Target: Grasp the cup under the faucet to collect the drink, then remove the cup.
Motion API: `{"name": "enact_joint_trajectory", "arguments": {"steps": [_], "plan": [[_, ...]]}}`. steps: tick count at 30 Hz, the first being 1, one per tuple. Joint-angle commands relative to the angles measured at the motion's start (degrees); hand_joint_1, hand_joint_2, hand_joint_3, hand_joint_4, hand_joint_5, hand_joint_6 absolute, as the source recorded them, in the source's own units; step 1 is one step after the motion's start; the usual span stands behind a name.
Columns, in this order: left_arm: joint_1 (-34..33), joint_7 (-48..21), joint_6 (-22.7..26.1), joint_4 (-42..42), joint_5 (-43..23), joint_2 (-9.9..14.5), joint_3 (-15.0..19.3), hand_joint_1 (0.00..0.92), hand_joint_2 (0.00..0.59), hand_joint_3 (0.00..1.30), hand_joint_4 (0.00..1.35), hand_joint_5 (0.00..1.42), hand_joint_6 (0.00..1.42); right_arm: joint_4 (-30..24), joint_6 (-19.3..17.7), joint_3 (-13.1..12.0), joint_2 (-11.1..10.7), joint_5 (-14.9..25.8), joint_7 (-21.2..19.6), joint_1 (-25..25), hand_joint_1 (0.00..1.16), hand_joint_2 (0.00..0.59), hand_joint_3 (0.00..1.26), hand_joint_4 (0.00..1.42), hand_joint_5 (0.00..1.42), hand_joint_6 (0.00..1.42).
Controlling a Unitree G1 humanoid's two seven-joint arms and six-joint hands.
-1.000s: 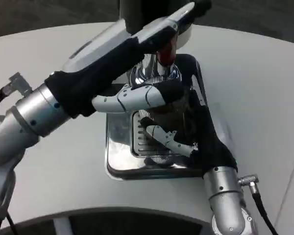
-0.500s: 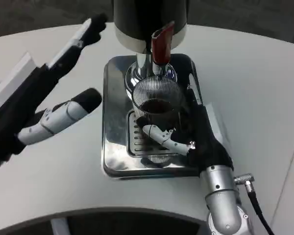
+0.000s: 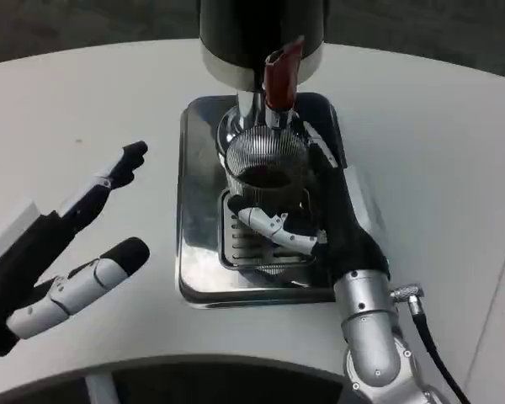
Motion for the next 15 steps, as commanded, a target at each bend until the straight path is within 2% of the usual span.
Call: {"name": "enact_joint_trajectory", "arguments": {"steps": [1, 4, 6, 7, 9, 15], "plan": [[1.4, -0.1, 0.8, -1.0, 0.4, 1.2, 0.4, 0.0, 0.2, 0.0, 0.0, 0.04, 0.0, 3.3, -1.4, -0.8, 1.5, 1.1, -2.7, 0.7, 0.93, 0.191, 0.28, 0.44, 0.43, 0.61], [1.3, -0.1, 1.1, -0.7, 0.5, 1.5, 0.2, 0.0, 0.2, 0.0, 0.0, 0.04, 0.0, 3.7, -2.5, -0.6, 1.5, 0.3, -4.8, 0.1, 0.99, 0.184, 0.39, 0.6, 0.62, 0.85], [1.2, -0.2, 1.2, -0.6, 0.4, 1.7, 0.0, 0.0, 0.201, 0.0, 0.0, 0.04, 0.0, 3.5, -3.0, -0.7, 1.7, 0.2, -6.2, 0.0, 1.02, 0.181, 0.45, 0.65, 0.72, 0.96], [1.1, -0.3, 1.3, -0.6, 0.4, 1.8, -0.1, 0.0, 0.201, 0.0, 0.0, 0.04, 0.0, 3.3, -3.2, -0.7, 1.8, 0.1, -6.9, 0.0, 1.03, 0.177, 0.49, 0.69, 0.78, 1.06], [1.1, -0.5, 1.5, -0.6, 0.3, 1.9, -0.3, 0.0, 0.201, 0.0, 0.0, 0.04, 0.0, 2.8, -3.5, -0.9, 2.0, 0.1, -8.0, 0.2, 1.09, 0.134, 0.58, 0.76, 0.89, 1.2], [1.2, -0.6, 1.8, -0.7, 0.2, 2.0, -0.7, 0.0, 0.197, 0.0, 0.0, 0.04, 0.0, -2.2, -3.6, -0.8, 2.8, -1.9, -12.2, 1.8, 1.12, 0.081, 0.67, 0.85, 0.96, 1.31]]}}
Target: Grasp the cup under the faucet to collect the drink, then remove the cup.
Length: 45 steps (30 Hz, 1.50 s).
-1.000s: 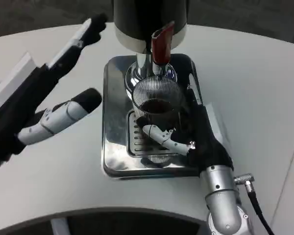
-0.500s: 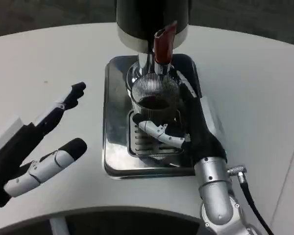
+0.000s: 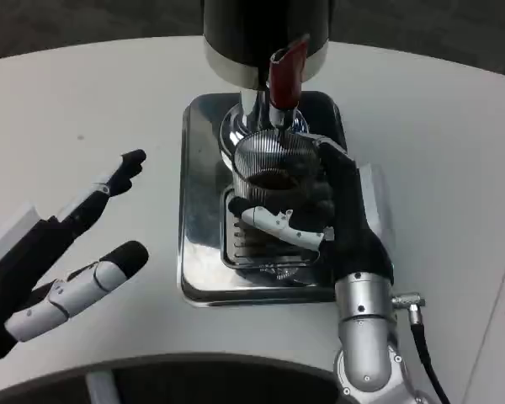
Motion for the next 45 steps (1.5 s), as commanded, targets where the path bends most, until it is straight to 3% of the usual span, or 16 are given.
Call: {"name": "enact_joint_trajectory", "arguments": {"steps": [1, 13, 20, 28, 33, 40, 45], "plan": [[0.5, -0.6, 0.5, -0.5, 0.1, 0.7, -0.6, 0.0, 0.197, 0.0, 0.0, 0.04, 0.0, -4.3, -0.5, 0.3, 0.8, -1.6, -2.7, 1.9, 1.12, 0.079, 0.68, 0.85, 0.96, 1.33], [1.0, -0.3, 0.9, -1.4, 0.1, 0.3, -1.0, 0.0, 0.193, 0.0, 0.0, 0.04, 0.0, -14.3, 1.9, 2.0, 1.4, -5.1, -2.7, 8.5, 1.12, 0.078, 0.7, 0.88, 0.98, 1.37], [1.3, 0.6, 0.6, -2.5, 1.1, -0.3, -1.1, 0.0, 0.192, 0.0, 0.0, 0.0, 0.0, -20.9, 4.8, 3.1, 0.2, -3.9, 5.0, 11.5, 1.12, 0.078, 0.7, 0.89, 0.98, 1.36], [1.9, 1.1, 1.0, -3.2, 2.8, -0.3, -1.0, 0.0, 0.189, 0.0, 0.0, 0.0, 0.0, -28.1, 5.6, 4.4, -0.2, -4.6, 7.5, 19.0, 1.12, 0.078, 0.71, 0.9, 0.98, 1.37], [1.9, 0.9, 1.7, -4.9, 6.6, 1.1, -1.2, 0.0, 0.155, 0.0, 0.0, 0.0, 0.0, -33.6, 6.1, 4.6, -0.7, -5.1, 8.7, 21.6, 1.12, 0.085, 0.72, 0.91, 0.98, 1.38], [5.0, 0.1, 6.9, -12.2, 19.9, 4.6, -2.3, 0.0, 0.113, 0.0, 0.0, 0.0, 0.0, -40.7, 7.0, 4.8, -2.1, -4.4, 13.5, 23.9, 1.12, 0.086, 0.72, 0.91, 0.99, 1.39], [7.7, 0.7, 9.5, -16.3, 26.3, 4.2, -3.5, 0.0, 0.098, 0.0, 0.0, 0.0, 0.0, -45.0, 6.4, 5.7, -2.7, -4.0, 17.1, 25.0, 1.12, 0.081, 0.73, 0.93, 0.99, 1.4]]}}
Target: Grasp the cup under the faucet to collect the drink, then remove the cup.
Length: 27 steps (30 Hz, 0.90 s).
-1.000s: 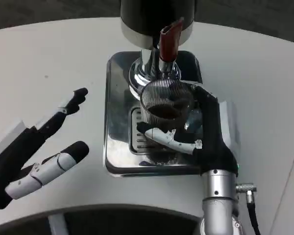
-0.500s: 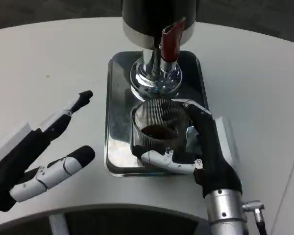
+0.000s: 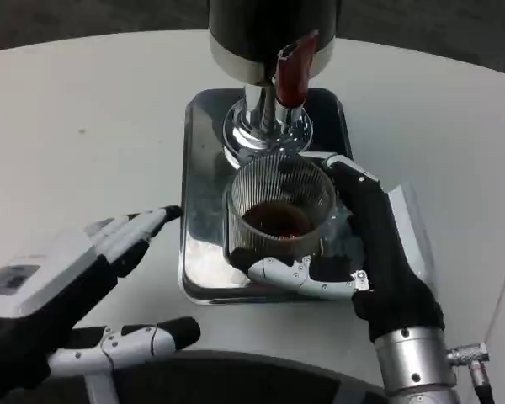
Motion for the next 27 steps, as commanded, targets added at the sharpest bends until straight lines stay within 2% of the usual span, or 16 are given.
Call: {"name": "enact_joint_trajectory", "arguments": {"steps": [1, 6, 13, 17, 23, 27], "plan": [[3.3, 0.4, 1.5, -4.0, 4.8, -0.2, -1.2, 0.0, 0.088, 0.0, 0.0, 0.0, 0.0, -5.6, -1.2, 1.3, -0.3, 0.9, 2.9, 0.6, 1.12, 0.08, 0.73, 0.93, 0.99, 1.4], [6.4, 1.2, -0.2, -7.0, 6.3, -1.1, -1.5, 0.0, 0.016, 0.0, 0.0, 0.0, 0.0, -10.2, 0.0, 2.1, -0.6, 2.4, 7.2, 2.2, 1.11, 0.078, 0.73, 0.93, 0.99, 1.4], [9.0, 4.3, -1.2, -9.1, 9.3, -2.8, -0.1, 0.0, 0.006, 0.0, 0.0, 0.0, 0.0, -19.9, 3.2, 4.6, -0.4, 1.8, 11.1, 9.6, 1.11, 0.075, 0.73, 0.94, 1.01, 1.4], [11.0, 6.5, -1.4, -11.8, 11.9, -4.7, 0.2, 0.0, 0.006, 0.0, 0.0, 0.0, 0.0, -24.9, 4.7, 6.4, -0.7, 1.5, 12.9, 14.1, 1.11, 0.071, 0.73, 0.94, 1.01, 1.4], [12.7, 6.9, -2.0, -14.4, 14.3, -6.4, -1.2, 0.0, 0.005, 0.0, 0.0, 0.0, 0.0, -30.5, 5.9, 7.5, -1.9, 1.5, 15.0, 19.3, 1.1, 0.069, 0.73, 0.94, 1.01, 1.4], [11.6, 6.3, -1.3, -14.7, 14.9, -6.6, -1.9, 0.0, 0.005, 0.0, 0.0, 0.0, 0.0, -32.8, 6.5, 7.2, -2.3, 1.7, 15.6, 22.1, 1.1, 0.071, 0.74, 0.94, 1.01, 1.4]]}}
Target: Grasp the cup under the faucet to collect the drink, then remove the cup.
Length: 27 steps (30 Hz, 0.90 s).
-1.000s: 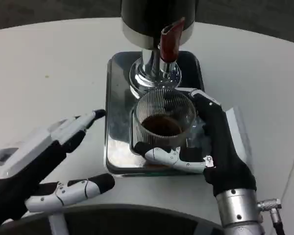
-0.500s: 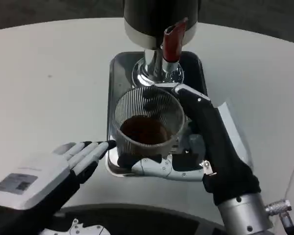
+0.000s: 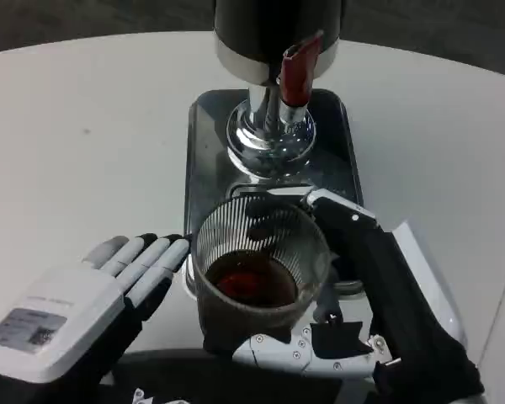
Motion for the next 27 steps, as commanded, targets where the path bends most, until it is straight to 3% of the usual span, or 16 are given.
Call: {"name": "enact_joint_trajectory", "arguments": {"steps": [1, 14, 27], "plan": [[-0.5, -0.4, 0.1, -1.2, 1.2, -0.2, -1.3, 0.0, 0.005, 0.0, 0.0, 0.0, 0.0, -4.2, 0.3, 0.1, -0.3, 0.9, 0.4, 3.1, 1.1, 0.072, 0.74, 0.94, 1.01, 1.4], [-4.9, 0.1, 1.5, -0.6, 3.8, -1.1, -3.7, 0.0, 0.0, 0.0, 0.0, 0.0, 0.0, -9.5, 2.5, -2.1, -0.1, 1.7, 1.5, 6.1, 1.09, 0.082, 0.75, 0.95, 1.02, 1.4], [-5.6, -0.7, 3.7, -0.9, 4.5, -1.5, -5.6, 0.0, 0.0, 0.0, 0.0, 0.0, 0.0, -10.0, 2.7, -1.5, 0.9, 1.2, 1.2, 5.2, 1.09, 0.084, 0.76, 0.96, 1.02, 1.4]]}}
